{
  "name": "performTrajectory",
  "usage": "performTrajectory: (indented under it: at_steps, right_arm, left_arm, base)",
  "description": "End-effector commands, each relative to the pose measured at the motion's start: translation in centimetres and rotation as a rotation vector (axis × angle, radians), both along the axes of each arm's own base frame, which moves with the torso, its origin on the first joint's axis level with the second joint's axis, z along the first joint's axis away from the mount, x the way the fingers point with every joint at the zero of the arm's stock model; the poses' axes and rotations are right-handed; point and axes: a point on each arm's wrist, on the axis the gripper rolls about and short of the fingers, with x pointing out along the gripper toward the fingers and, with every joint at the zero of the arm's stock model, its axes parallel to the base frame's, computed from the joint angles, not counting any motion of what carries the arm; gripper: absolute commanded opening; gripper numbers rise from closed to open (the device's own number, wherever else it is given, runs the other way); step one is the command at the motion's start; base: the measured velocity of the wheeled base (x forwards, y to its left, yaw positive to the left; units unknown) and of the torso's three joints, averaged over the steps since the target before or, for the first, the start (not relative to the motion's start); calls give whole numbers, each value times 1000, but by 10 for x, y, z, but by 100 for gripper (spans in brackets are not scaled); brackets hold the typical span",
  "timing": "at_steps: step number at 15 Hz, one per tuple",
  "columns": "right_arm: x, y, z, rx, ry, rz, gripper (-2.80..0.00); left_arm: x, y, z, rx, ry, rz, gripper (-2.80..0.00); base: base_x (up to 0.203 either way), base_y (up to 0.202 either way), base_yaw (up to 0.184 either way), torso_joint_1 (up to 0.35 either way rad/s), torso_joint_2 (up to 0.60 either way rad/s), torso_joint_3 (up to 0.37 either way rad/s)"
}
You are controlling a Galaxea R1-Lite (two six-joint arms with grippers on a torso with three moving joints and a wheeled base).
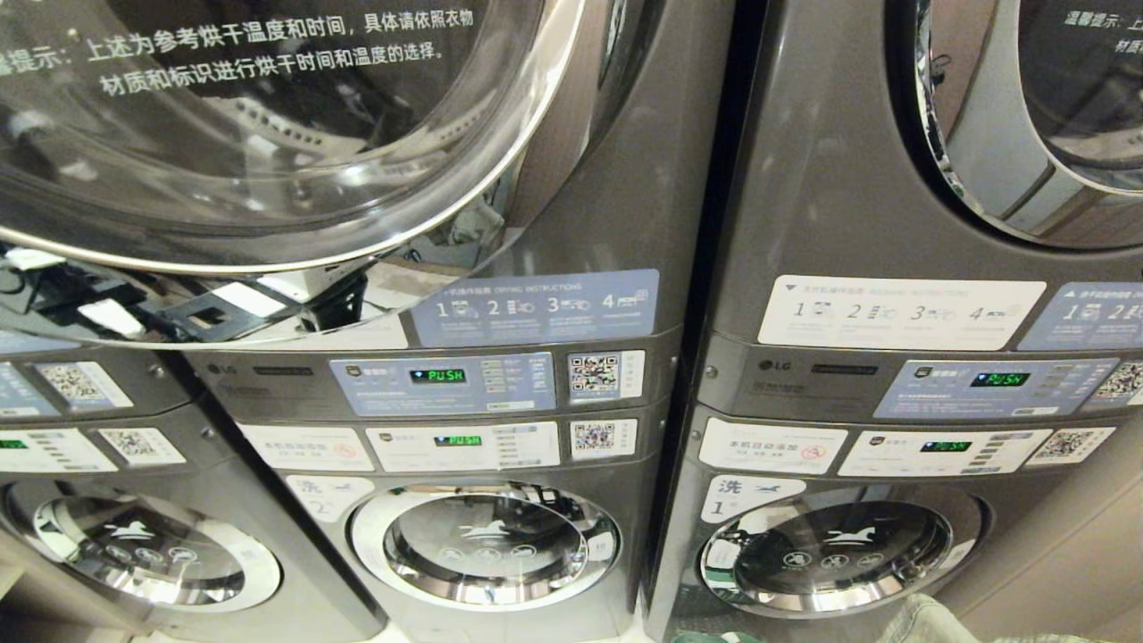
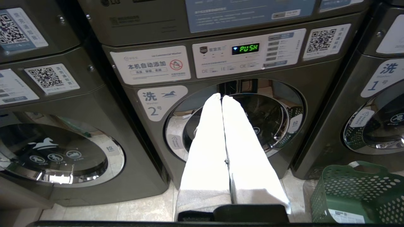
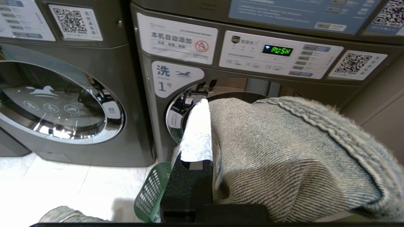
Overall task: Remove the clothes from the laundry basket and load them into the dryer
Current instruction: Open the dryer
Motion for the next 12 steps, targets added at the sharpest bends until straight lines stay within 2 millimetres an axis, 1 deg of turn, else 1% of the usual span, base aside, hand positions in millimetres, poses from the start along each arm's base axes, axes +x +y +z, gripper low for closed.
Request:
performTrajectory:
  at_steps: [1,12]
  right_arm:
    - [0,0,0,0,2,-1,-280]
    - [0,0,0,-2,2,1,-280]
  left_arm:
    - [0,0,-1,0,4,0,-280]
    - [0,0,-1,-26,4,13,-280]
  base:
    - [2,126,-3,2,6,-5]
    - [0,197,0,0,2,2]
